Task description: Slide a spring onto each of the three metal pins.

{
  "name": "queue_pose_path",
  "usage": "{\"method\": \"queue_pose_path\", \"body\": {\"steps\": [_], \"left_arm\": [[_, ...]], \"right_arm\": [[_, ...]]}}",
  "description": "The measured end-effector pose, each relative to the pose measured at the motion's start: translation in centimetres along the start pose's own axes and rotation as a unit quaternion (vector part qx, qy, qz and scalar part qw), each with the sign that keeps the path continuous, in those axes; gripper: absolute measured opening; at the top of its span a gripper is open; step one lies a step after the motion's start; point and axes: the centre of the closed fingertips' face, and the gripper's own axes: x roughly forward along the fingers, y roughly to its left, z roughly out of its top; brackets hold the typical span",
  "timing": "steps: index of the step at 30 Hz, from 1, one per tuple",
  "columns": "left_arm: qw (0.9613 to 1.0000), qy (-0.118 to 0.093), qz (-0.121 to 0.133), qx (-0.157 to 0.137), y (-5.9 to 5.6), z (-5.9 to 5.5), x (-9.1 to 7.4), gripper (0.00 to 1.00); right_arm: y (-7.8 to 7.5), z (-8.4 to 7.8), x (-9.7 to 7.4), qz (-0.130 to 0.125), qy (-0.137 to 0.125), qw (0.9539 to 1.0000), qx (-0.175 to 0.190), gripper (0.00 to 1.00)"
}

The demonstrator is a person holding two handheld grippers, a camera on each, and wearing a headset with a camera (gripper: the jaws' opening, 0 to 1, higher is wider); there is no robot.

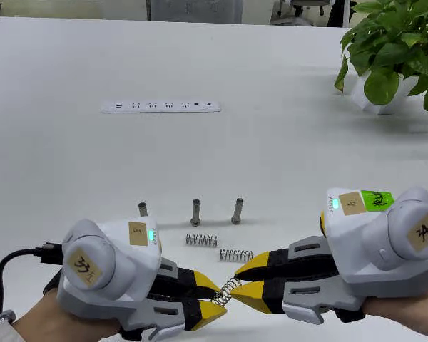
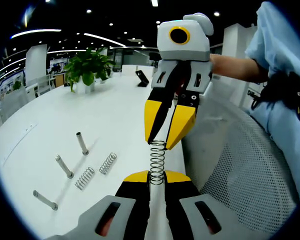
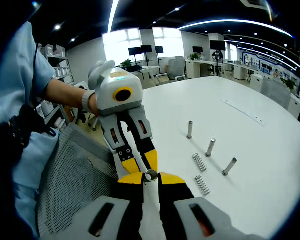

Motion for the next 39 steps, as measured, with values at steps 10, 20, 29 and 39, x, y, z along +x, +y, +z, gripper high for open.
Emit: {"method": "queue_pose_path", "body": {"steps": [10,20,29,39], "left_arm": [[0.9999,-0.004,-0.008,0.007,-0.2,0.4,0.2,0.09],[0.9992,0.016,-0.023,0.027,-1.0,0.0,0.9,0.09],[0.9991,0.015,-0.029,0.027,-1.3,0.2,1.0,0.09],[0.9989,0.018,-0.029,0.031,-1.1,0.1,0.9,0.09]], "right_arm": [[0.6,-0.5,-0.1,0.042,0.055,0.9946,-0.077,0.24],[0.9,-1.5,0.7,0.088,0.117,0.9811,-0.127,0.21],[1.6,-2.2,1.5,0.115,0.141,0.9737,-0.137,0.16],[1.9,-2.2,1.7,0.128,0.144,0.9715,-0.139,0.14]]}}
